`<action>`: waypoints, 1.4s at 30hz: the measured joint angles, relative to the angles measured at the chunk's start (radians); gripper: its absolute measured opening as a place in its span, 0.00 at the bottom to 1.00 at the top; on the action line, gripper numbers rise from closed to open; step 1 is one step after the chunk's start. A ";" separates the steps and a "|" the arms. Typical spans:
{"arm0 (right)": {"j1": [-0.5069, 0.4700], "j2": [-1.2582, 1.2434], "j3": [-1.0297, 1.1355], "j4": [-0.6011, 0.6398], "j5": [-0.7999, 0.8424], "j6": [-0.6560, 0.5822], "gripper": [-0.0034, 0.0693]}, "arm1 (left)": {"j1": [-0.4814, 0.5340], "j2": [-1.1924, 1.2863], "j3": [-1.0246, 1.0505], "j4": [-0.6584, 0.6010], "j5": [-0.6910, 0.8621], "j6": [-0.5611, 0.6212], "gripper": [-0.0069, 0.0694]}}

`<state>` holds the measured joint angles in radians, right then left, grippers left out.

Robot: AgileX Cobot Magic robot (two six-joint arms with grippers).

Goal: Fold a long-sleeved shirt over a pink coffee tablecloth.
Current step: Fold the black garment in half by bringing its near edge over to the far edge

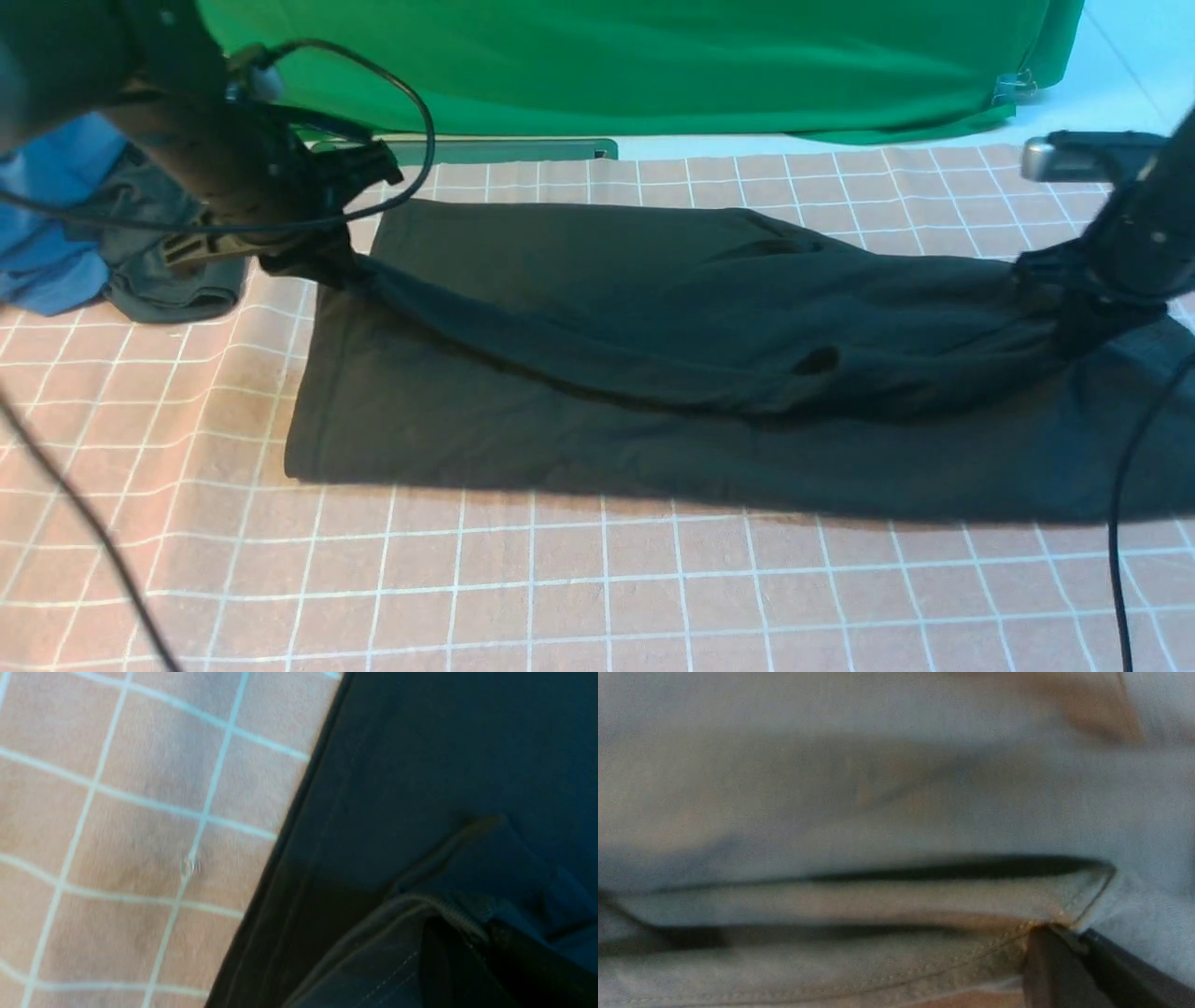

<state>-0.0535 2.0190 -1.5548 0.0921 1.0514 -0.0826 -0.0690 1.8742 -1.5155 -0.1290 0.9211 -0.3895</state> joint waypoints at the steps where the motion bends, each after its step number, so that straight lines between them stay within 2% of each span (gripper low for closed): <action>1: 0.000 0.004 -0.015 0.000 0.009 0.000 0.21 | 0.000 0.014 -0.013 0.001 0.004 0.000 0.13; 3: 0.012 0.013 -0.067 -0.002 0.074 -0.008 0.41 | 0.000 0.054 -0.054 0.001 0.026 0.000 0.13; 7: 0.070 -0.003 -0.104 0.003 0.141 -0.139 0.69 | 0.000 0.071 -0.085 0.001 0.041 0.001 0.13; 8: 0.094 -0.008 -0.104 0.012 0.150 -0.194 0.72 | 0.000 0.071 -0.086 0.001 0.043 0.003 0.13; 13: 0.227 -0.013 -0.095 0.038 0.158 -0.366 0.71 | 0.000 0.071 -0.086 0.001 0.053 0.010 0.13; 17: 0.299 -0.013 -0.076 0.034 0.125 -0.437 0.69 | 0.000 0.071 -0.087 0.001 0.058 0.025 0.13; 20: 0.316 -0.012 -0.071 0.015 0.082 -0.475 0.69 | 0.000 0.071 -0.087 0.001 0.063 0.030 0.13; 28: 0.319 0.010 -0.040 0.005 0.093 -0.530 0.69 | 0.000 0.071 -0.087 -0.001 0.065 0.032 0.13; 30: 0.319 0.010 -0.030 0.005 0.076 -0.542 0.67 | 0.000 0.071 -0.087 -0.001 0.065 0.032 0.13; 32: 0.319 0.011 -0.022 0.003 0.041 -0.549 0.56 | 0.000 0.071 -0.087 -0.001 0.065 0.032 0.13; 35: 0.319 0.013 -0.022 0.003 0.000 -0.562 0.23 | 0.000 0.071 -0.088 -0.001 0.065 0.000 0.13; 36: 0.319 0.013 -0.022 0.003 -0.011 -0.568 0.17 | 0.001 0.071 -0.090 -0.001 0.066 -0.010 0.13; 38: 0.319 0.013 -0.022 0.003 -0.022 -0.577 0.12 | 0.008 0.071 -0.095 -0.003 0.068 -0.031 0.13; 42: 0.319 0.013 -0.029 0.003 -0.029 -0.580 0.11 | 0.035 0.072 -0.113 -0.031 0.075 -0.054 0.13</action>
<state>0.2655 2.0316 -1.5839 0.0947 1.0220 -0.6621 -0.0341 1.9464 -1.6288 -0.1605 0.9958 -0.4434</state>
